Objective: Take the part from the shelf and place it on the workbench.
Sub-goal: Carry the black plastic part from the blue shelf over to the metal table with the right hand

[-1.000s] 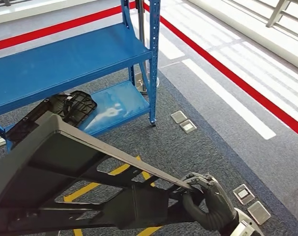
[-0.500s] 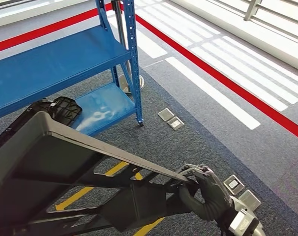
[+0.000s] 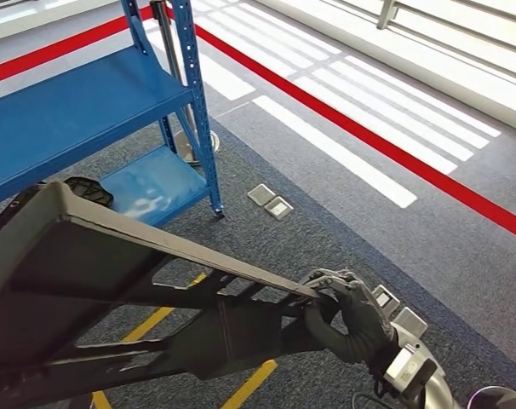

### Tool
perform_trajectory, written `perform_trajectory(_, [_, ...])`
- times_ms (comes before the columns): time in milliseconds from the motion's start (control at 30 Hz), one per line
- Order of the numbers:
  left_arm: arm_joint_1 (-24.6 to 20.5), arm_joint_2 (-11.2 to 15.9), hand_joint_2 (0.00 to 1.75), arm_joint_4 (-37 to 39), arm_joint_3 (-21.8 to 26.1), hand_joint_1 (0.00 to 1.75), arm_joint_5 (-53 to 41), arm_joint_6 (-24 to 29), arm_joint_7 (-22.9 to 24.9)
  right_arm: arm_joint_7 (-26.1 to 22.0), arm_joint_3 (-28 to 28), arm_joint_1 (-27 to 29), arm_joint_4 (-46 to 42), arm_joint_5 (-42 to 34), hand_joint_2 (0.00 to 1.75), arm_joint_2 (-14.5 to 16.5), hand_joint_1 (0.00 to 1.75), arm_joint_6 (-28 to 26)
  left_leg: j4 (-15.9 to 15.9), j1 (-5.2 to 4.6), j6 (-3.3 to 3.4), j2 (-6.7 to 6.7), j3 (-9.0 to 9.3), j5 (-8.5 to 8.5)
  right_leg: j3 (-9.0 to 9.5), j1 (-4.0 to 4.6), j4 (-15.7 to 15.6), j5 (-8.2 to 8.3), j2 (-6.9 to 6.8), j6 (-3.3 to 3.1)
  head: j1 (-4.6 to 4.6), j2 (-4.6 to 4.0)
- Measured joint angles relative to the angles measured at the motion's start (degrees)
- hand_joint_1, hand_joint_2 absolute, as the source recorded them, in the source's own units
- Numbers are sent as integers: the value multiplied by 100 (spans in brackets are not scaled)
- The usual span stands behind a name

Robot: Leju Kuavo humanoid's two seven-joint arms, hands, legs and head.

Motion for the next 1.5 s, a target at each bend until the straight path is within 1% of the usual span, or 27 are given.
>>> perform_trajectory(100, [-31,50,175,0,-2,0,-5,-21,21,-34,11,-4,38,-9,175,4,175,-50,17,0,-48,46,5,-31,-26,10,-10,-8,76,-116,-6,0])
perform_trajectory(167, [-53,77,175,0,-2,0,-6,-25,32,-59,18,-14,49,-13,175,15,175,-64,213,20,-93,-58,-70,-212,-35,-6,-18,10,131,-187,-6,0])
perform_trajectory(267, [-49,122,175,0,-2,0,-7,-58,36,-106,40,-24,71,-22,175,55,175,-94,1262,26,-129,-223,-544,-743,-50,-3,-18,20,232,-245,-7,0])
perform_trajectory(300, [-43,138,175,0,-2,0,-7,-79,38,-116,52,-19,84,-28,175,67,175,-106,1561,23,-123,-241,-689,-819,-51,4,-18,21,278,-249,-7,0])
perform_trajectory(333, [-38,153,175,0,-2,0,-6,-101,40,-126,62,-10,98,-34,175,78,175,-119,1658,20,-109,-254,-747,-777,-47,11,-17,22,327,-251,-7,0])
perform_trajectory(400, [-37,182,175,0,-2,0,-4,-128,46,-151,75,6,114,-52,175,99,175,-138,1184,10,-51,-311,-562,-391,-27,21,-16,21,431,-251,-7,0])
perform_trajectory(467, [-34,217,175,0,-2,0,3,-135,69,-179,79,15,119,-71,175,120,175,-150,470,1,22,-511,-262,-10,-28,24,-10,24,530,-239,-5,0])
perform_trajectory(500, [-33,233,175,0,-2,0,10,-135,90,-191,80,25,122,-77,175,127,175,-155,252,-8,43,-598,-177,76,-46,17,-4,31,580,-221,-5,0])
perform_trajectory(533, [-33,245,175,0,-1,0,18,-135,111,-199,81,43,125,-83,175,132,175,-158,161,-15,52,-651,-147,82,-75,7,1,43,626,-196,-5,0])
perform_trajectory(600, [-50,257,175,0,0,0,20,-139,138,-203,86,80,128,-89,175,136,175,-164,85,-11,55,-588,-140,63,-129,-4,1,68,707,-127,-5,0])
perform_trajectory(667, [-70,262,175,0,-1,0,3,-166,143,-205,90,87,128,-93,175,134,175,-167,13,28,80,-484,-121,79,-207,15,141,-47,614,-74,0,0])
perform_trajectory(767, [-68,260,175,0,-5,0,-35,-231,160,-207,97,81,128,-76,175,136,175,-183,-13,43,106,-306,-110,93,-615,17,1077,-560,356,-23,4,0])
perform_trajectory(800, [-69,259,175,0,-8,0,-49,-251,179,-205,99,86,128,-55,175,136,175,-190,-12,41,107,-244,-109,91,-753,12,1392,-674,328,-7,4,0])
perform_trajectory(833, [-75,257,175,0,-11,0,-61,-269,198,-202,102,90,130,-29,175,137,175,-193,-10,41,106,-187,-107,88,-803,9,1530,-681,313,8,4,0])
perform_trajectory(867, [-86,255,175,0,-16,0,-71,-282,216,-198,104,89,131,-7,175,137,175,-195,-9,41,101,-134,-101,83,-744,7,1443,-583,295,21,4,0])
perform_trajectory(933, [-116,248,175,0,-28,0,-88,-307,240,-188,108,64,132,17,175,141,175,-190,-4,42,71,-51,-78,60,-355,6,715,-213,170,33,4,0])
perform_trajectory(1000, [-137,240,175,0,-40,0,-93,-324,250,-171,111,13,134,20,175,155,175,-179,18,13,20,11,-62,29,-37,32,86,-15,11,2,2,0])
perform_trajectory(1033, [-140,234,175,0,-44,0,-89,-329,249,-158,113,-9,135,21,175,164,175,-171,25,-2,1,41,-58,21,12,47,-26,-11,-22,-28,-1,0])
perform_trajectory(1100, [-146,210,175,0,-46,0,-75,-353,241,-121,116,-36,137,23,175,176,175,-147,24,-6,-25,106,-45,10,7,58,-43,-17,45,-103,-5,0])
perform_trajectory(1167, [-159,174,175,0,-46,0,-63,-381,226,-95,121,-62,137,26,175,181,175,-124,131,16,-63,24,-71,-114,6,43,-57,-1,112,-176,-5,0])
perform_trajectory(1200, [-159,158,175,0,-47,0,-60,-389,221,-90,124,-80,137,27,175,186,175,-119,325,26,-86,-61,-149,-256,7,31,-65,7,141,-211,-5,0])
perform_trajectory(1267, [-132,134,175,0,-48,0,-58,-388,227,-84,128,-98,137,34,175,196,175,-121,1039,35,-110,-210,-463,-624,2,30,-63,11,215,-252,-5,0])
perform_trajectory(1333, [-78,120,175,0,-48,0,-60,-380,262,-62,134,-67,136,72,175,201,175,-166,1610,33,-103,-252,-744,-769,6,41,-60,10,316,-260,-5,0])
perform_trajectory(1367, [-50,113,175,0,-48,0,-62,-375,280,-46,136,-42,135,95,175,201,175,-199,1601,30,-86,-263,-756,-676,13,46,-58,9,372,-261,-4,0])
perform_trajectory(1400, [-27,109,175,0,-48,0,-64,-370,292,-28,137,-17,128,119,175,201,175,-237,1371,27,-59,-286,-669,-483,24,50,-58,8,430,-260,-5,0])
perform_trajectory(1467, [11,108,175,0,-49,0,-72,-364,302,-7,134,33,93,147,175,199,175,-302,636,15,25,-474,-375,-46,30,56,-53,5,538,-250,-4,0])
perform_trajectory(1500, [29,109,175,0,-50,0,-77,-356,307,1,133,58,71,163,175,198,175,-330,365,6,57,-579,-270,85,18,49,-48,7,591,-237,-4,0])
